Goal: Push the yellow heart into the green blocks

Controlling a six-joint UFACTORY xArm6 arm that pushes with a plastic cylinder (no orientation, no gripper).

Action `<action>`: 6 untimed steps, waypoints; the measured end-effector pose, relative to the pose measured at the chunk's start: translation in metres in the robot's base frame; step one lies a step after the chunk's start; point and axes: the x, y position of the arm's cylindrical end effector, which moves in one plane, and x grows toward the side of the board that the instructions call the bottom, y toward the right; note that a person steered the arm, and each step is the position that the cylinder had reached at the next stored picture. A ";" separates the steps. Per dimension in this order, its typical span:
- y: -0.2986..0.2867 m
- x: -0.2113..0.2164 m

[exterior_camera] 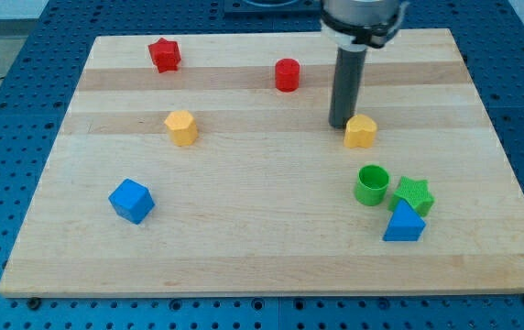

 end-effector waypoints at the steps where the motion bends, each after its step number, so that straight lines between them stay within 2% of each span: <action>1: -0.006 0.057; 2: -0.017 0.053; 3: -0.032 0.006; 6: -0.013 -0.018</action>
